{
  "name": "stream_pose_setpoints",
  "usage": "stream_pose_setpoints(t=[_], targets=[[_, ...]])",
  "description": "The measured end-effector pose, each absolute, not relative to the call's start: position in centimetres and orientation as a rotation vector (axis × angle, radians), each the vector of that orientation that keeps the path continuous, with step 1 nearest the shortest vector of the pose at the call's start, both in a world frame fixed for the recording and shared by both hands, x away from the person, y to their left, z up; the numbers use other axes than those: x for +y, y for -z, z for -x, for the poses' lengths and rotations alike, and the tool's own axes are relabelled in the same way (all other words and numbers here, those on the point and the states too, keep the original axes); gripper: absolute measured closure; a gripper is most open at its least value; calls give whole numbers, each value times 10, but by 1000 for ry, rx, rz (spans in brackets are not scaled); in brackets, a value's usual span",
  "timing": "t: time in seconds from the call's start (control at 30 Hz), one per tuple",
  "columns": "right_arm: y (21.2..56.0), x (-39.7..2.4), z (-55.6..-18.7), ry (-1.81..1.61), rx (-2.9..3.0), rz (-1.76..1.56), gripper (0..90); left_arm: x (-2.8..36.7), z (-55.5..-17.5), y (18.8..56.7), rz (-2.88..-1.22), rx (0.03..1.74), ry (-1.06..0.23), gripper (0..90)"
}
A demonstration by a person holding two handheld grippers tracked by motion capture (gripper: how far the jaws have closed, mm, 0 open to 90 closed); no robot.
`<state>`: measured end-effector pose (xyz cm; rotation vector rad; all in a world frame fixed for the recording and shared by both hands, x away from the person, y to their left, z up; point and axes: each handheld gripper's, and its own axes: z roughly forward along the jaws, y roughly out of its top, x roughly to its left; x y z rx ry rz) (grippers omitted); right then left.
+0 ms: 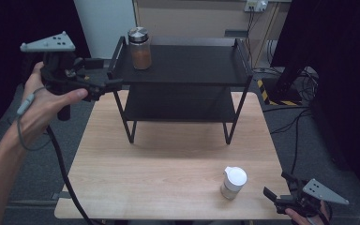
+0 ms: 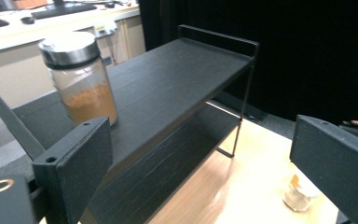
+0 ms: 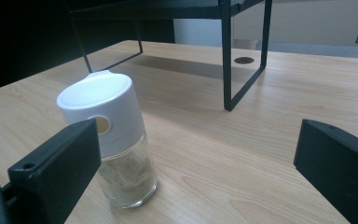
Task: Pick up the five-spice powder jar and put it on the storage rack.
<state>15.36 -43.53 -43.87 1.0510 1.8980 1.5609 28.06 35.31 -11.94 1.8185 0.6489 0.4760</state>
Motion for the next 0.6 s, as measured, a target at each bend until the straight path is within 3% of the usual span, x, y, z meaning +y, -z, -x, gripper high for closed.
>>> stream_pose_setpoints(t=[0.6], targets=[[438, -435, -153, -1559, 1901, -1044, 10, 361, -241, 214, -1805, 613, -582, 39]])
